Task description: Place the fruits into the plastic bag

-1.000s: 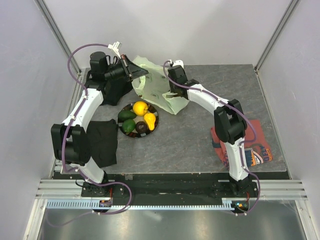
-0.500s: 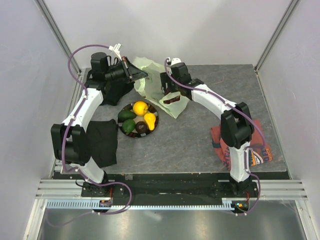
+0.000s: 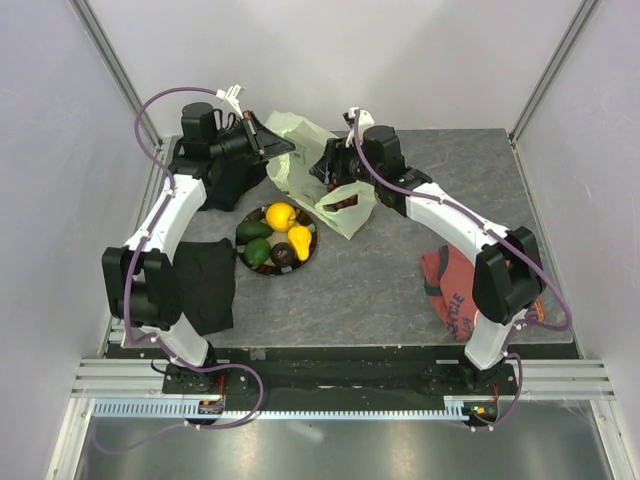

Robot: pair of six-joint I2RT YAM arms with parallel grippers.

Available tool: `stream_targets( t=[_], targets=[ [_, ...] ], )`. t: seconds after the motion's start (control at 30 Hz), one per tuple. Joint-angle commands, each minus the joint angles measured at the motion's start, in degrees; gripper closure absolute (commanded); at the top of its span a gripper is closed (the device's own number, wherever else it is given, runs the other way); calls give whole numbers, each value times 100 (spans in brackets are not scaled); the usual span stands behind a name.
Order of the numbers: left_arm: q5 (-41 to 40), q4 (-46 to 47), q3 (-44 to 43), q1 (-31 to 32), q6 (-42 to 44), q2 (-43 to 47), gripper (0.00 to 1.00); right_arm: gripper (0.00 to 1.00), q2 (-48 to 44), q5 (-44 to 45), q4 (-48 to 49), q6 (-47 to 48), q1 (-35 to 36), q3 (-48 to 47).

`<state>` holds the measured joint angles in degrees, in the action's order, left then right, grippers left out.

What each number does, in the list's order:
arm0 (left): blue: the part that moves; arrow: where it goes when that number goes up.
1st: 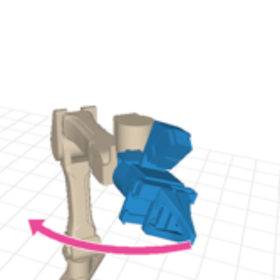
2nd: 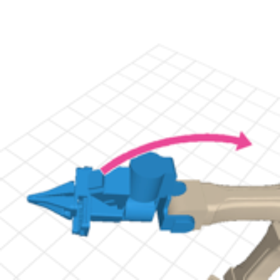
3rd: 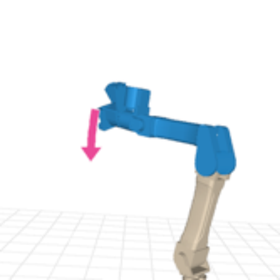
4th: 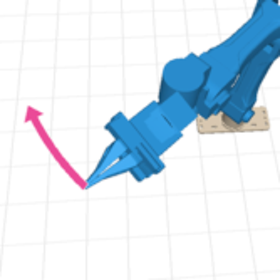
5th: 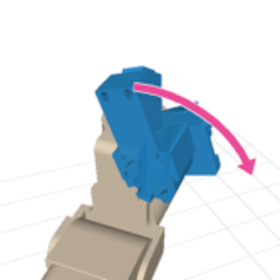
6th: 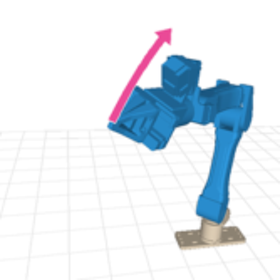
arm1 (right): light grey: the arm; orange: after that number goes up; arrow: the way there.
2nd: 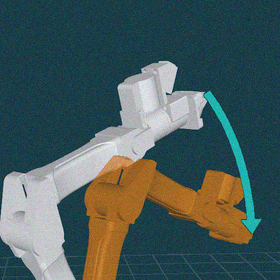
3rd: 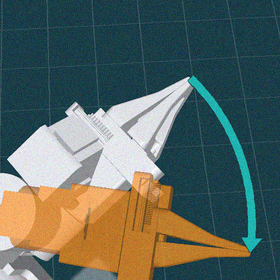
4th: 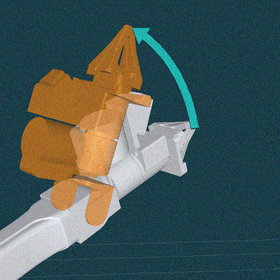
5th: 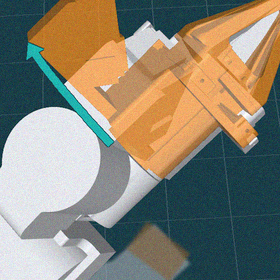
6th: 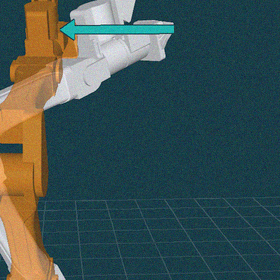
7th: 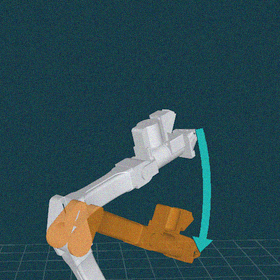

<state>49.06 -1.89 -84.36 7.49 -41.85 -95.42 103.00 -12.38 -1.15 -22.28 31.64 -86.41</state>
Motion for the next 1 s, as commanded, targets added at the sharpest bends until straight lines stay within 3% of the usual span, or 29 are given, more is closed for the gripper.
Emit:
stream_targets(
  t=[0.0,0.23,0.47,0.6,0.97],
  targets=[
    [-98,-39,-257,16,247,-56,98,34,-456,-336,361,-347,271,423],
    [-204,-320,-283,16,423,-47,99,34,-676,165,282,-364,1054,906],
    [-318,-470,-301,16,564,14,98,32,-492,1113,-421,-242,1626,757],
    [-362,-488,-283,25,563,58,98,30,-307,1658,-974,-145,1758,591],
    [-406,-488,-186,69,598,208,98,19,607,1836,-1599,-294,1706,2]
  ],
)
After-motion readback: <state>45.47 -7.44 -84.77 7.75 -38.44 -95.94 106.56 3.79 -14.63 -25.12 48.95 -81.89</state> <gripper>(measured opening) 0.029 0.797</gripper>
